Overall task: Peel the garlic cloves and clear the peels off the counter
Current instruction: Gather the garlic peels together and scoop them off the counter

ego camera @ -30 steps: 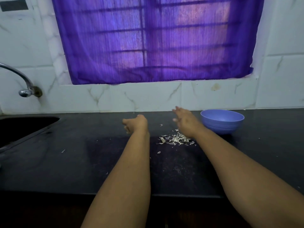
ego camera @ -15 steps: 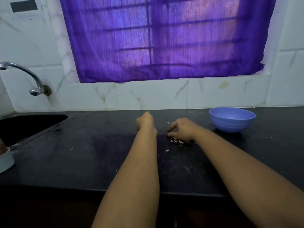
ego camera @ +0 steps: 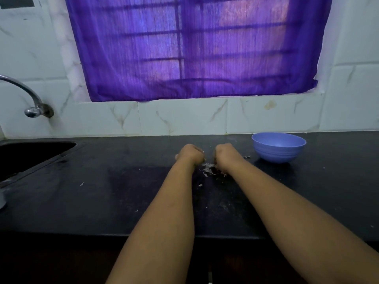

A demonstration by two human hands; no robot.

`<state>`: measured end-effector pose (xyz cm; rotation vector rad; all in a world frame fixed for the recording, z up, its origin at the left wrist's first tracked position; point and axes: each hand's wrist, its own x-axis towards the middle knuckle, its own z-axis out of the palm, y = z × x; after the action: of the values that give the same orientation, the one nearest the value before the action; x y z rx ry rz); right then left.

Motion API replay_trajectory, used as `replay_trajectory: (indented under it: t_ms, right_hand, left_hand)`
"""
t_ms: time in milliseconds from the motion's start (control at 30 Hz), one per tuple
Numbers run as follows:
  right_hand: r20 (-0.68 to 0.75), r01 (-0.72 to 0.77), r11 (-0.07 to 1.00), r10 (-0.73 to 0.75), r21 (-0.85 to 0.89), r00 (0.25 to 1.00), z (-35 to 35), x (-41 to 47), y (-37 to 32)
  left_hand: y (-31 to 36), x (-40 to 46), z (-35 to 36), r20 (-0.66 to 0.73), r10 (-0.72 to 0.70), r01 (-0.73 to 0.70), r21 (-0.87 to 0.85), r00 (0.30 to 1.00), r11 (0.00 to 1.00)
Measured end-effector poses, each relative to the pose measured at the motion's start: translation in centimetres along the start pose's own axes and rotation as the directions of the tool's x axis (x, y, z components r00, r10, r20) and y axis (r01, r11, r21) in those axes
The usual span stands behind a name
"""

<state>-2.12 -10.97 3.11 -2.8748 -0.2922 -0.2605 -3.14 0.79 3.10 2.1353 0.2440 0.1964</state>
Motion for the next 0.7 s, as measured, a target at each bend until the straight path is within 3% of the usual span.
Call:
replay_trajectory:
  t_ms: [100, 233, 367, 533, 700]
  right_hand:
    - [-0.088, -0.033, 0.981, 0.051, 0.190, 0.995, -1.3, -0.7, 2.9]
    - [-0.146, -0.017, 0.892, 0.093, 0.453, 0.985, -3.2, -1.7, 5.3]
    - [-0.097, -0.026, 0.947, 0.059, 0.320, 0.994, -3.4, -1.1, 5.2]
    - [-0.128, -0.030, 0.939, 0.078, 0.342, 0.989, -3.5, -1.0, 5.9]
    - [-0.029, 0.054, 0.946, -0.047, 0.320, 0.998, -3.3, -1.6, 5.2]
  left_hand:
    - [0.0, -1.1, 0.1, 0.157, 0.032, -0.073, 0.259, 0.987, 0.963]
    - [0.2, -1.5, 0.5, 0.256, 0.124, -0.211, 0.350, 0.959, 0.912]
    - [0.4, -1.3, 1.0, 0.212, 0.195, -0.268, 0.411, 0.958, 0.871]
    - [0.1, -1.0, 1.0, 0.080, 0.247, -0.260, 0.342, 0.966, 0.903]
    - [0.0, -1.1, 0.9, 0.034, 0.246, -0.244, 0.323, 0.969, 0.914]
